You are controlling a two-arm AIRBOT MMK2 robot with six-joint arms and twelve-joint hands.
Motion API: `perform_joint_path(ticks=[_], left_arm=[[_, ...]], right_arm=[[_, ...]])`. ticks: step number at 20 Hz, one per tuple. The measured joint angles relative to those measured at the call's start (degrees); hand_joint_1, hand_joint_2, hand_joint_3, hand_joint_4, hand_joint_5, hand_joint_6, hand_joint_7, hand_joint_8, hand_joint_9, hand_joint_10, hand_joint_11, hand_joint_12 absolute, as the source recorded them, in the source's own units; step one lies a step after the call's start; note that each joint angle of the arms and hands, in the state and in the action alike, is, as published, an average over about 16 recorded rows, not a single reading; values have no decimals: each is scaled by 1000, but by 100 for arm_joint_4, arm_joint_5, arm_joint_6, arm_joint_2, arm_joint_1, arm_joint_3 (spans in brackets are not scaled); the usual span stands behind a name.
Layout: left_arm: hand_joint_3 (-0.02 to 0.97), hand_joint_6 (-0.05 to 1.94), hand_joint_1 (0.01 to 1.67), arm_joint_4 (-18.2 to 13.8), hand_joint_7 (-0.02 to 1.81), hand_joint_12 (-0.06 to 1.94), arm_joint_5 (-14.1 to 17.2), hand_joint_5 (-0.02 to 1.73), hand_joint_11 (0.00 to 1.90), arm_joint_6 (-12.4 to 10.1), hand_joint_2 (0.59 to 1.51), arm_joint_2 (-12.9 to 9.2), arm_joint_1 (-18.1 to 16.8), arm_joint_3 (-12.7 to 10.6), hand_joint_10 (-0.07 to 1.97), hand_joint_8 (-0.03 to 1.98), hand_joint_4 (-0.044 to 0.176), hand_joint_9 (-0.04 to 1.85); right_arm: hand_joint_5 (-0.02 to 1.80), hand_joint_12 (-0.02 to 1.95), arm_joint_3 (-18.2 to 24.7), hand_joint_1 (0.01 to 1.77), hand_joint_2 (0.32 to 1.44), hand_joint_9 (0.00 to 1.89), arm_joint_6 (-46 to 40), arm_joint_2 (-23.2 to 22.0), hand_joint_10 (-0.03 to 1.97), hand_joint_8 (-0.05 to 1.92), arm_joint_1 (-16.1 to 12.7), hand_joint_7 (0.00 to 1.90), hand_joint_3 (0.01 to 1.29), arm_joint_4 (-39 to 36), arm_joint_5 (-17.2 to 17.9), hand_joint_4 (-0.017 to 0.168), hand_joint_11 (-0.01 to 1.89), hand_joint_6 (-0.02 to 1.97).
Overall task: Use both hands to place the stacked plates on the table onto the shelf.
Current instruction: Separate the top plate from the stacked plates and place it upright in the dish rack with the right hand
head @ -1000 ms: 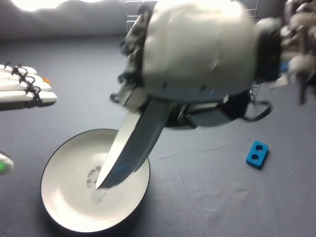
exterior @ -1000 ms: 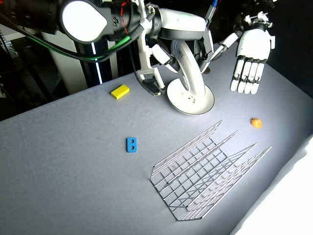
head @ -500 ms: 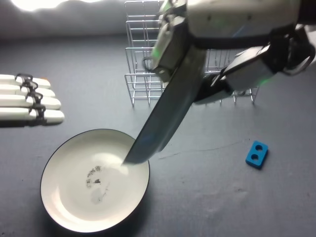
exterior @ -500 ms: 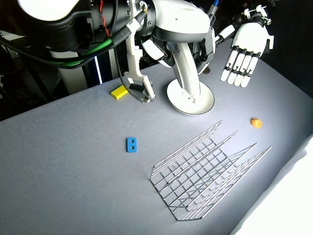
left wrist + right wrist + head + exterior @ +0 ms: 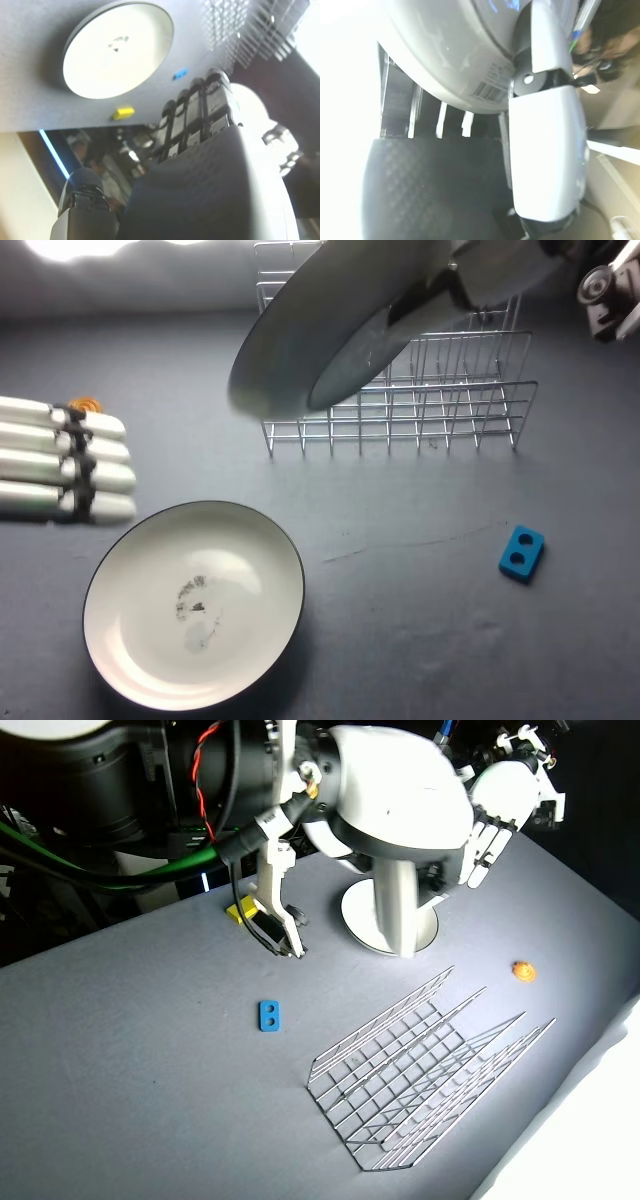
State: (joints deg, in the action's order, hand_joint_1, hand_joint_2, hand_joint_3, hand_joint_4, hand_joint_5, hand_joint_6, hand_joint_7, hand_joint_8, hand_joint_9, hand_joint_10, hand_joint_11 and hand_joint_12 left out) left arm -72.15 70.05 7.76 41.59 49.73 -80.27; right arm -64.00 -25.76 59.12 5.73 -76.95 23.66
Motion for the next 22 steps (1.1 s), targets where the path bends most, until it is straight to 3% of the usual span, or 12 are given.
perform_joint_path(ticks=[11, 22], left_arm=[[12, 3, 16, -1606, 18, -7, 778, 19, 15, 37, 1079, 309, -856, -390, 7, -6, 0, 21], [13, 2, 16, -2386, 17, -7, 547, 22, 14, 36, 1086, 429, -998, -515, 7, -6, -1, 15]], right_arm=[[1042, 1047, -601, 1229, 953, 1340, -367, 326, -2, 731, -193, 1137, 14, 106, -989, 26, 916, 866], [1021, 1060, -961, 1228, 962, 1322, -1168, 576, -2, 764, -69, 1119, 14, 166, -1584, 26, 900, 892]])
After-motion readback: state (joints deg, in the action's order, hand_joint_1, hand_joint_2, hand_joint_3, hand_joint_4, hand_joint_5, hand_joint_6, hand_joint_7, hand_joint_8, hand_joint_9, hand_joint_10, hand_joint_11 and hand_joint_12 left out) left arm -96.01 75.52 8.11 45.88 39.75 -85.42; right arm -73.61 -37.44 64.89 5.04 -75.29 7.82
